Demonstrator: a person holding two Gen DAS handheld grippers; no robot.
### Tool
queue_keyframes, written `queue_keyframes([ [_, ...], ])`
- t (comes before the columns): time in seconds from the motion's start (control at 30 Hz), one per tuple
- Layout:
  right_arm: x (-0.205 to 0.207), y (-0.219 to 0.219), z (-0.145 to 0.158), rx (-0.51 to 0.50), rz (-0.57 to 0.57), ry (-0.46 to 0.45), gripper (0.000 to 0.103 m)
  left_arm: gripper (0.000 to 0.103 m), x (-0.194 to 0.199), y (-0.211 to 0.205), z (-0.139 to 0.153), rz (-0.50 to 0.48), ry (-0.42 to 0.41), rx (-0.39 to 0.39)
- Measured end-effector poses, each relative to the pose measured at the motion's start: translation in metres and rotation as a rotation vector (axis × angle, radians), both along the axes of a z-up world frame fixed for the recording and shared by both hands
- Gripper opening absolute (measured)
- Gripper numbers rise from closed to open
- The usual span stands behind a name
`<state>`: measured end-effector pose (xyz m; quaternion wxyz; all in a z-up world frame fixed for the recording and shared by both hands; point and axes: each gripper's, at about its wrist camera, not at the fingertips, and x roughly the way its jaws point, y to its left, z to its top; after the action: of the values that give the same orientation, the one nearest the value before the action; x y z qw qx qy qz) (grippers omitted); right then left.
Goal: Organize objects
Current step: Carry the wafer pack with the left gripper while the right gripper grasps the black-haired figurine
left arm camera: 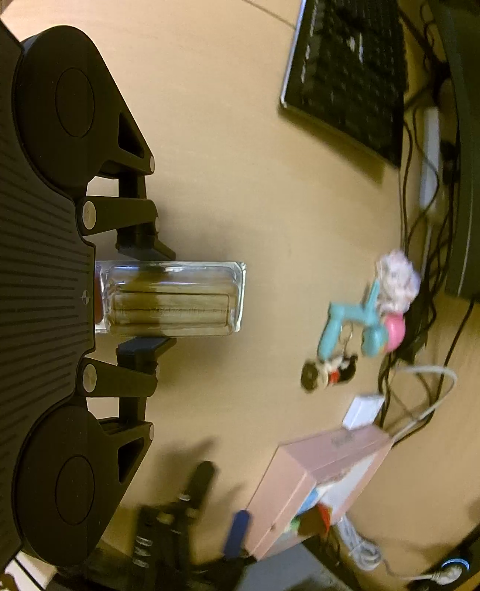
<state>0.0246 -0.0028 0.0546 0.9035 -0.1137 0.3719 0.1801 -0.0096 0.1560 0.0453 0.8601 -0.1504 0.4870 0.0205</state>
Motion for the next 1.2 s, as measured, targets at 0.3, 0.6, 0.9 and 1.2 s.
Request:
queue_keyframes([
  [0.3,0.09,0.066,0.014,0.057,-0.022,-0.021,0.077,0.045,-0.005,0.013,-0.001,0.041,-0.036,-0.029],
  [0.6,0.143,0.082,-0.023,0.029,-0.142,0.15,0.03,0.046,-0.003,0.015,-0.002,0.021,-0.036,-0.029],
  [0.9,0.068,0.038,0.009,0.058,-0.086,0.134,0.028,0.045,0.003,0.011,-0.002,-0.031,-0.041,-0.006],
  [1.2,-0.028,-0.042,0.031,0.043,-0.18,0.033,0.028,0.045,0.023,-0.038,-0.002,-0.21,-0.018,-0.052],
])
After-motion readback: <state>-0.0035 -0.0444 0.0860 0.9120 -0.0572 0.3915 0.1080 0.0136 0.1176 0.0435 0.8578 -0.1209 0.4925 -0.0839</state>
